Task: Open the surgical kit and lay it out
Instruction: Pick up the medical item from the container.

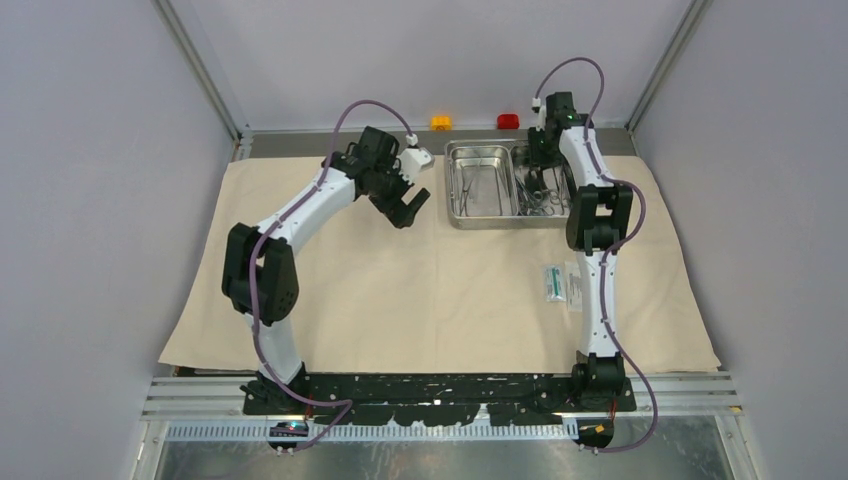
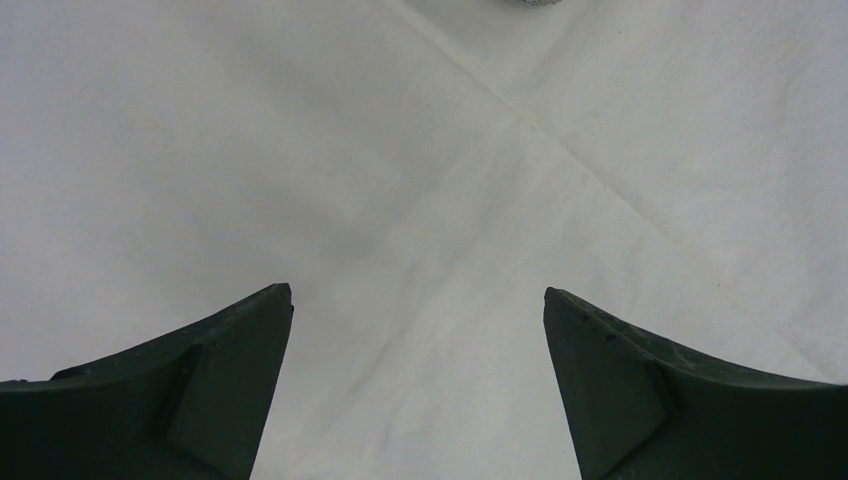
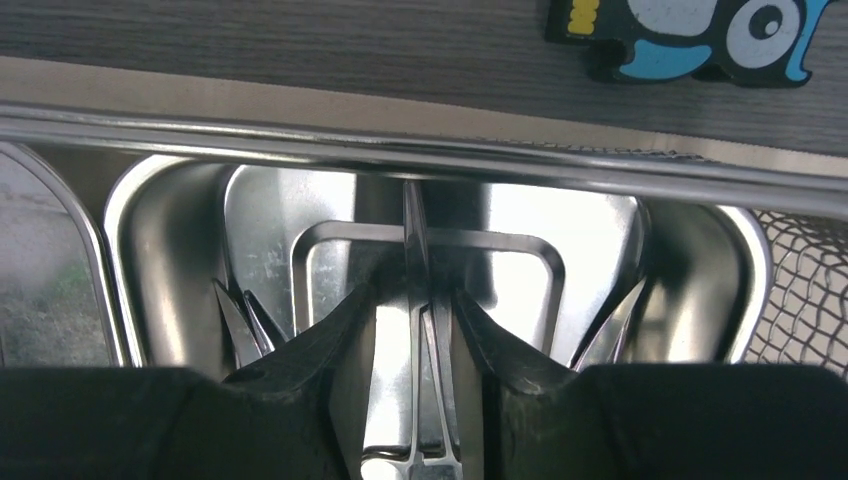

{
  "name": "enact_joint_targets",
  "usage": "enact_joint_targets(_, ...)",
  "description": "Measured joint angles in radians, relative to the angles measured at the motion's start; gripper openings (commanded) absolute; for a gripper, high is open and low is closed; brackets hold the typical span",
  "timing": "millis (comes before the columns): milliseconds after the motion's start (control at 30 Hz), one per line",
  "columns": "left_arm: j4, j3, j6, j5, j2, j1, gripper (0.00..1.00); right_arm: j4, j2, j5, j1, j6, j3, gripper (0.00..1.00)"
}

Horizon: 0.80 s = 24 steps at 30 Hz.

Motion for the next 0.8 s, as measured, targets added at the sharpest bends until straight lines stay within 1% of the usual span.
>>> enact_joint_targets(433,-0.006,0.0,0.001,-0.014,0.0,-0.002,1.0,0.026,0.061,0.046,0.016,-0.026,0.095,0.37)
enact_joint_targets(667,-0.006,0.0,0.003,-0.017,0.001,-0.002,1.0,0.056,0.087,0.069,0.025,-0.037,0.124,0.33)
enact_joint_targets(800,-0.007,0.002,0.005,-0.018,0.004,-0.002,1.0,0.057,0.091,0.08,0.026,-0.044,0.13,0.29)
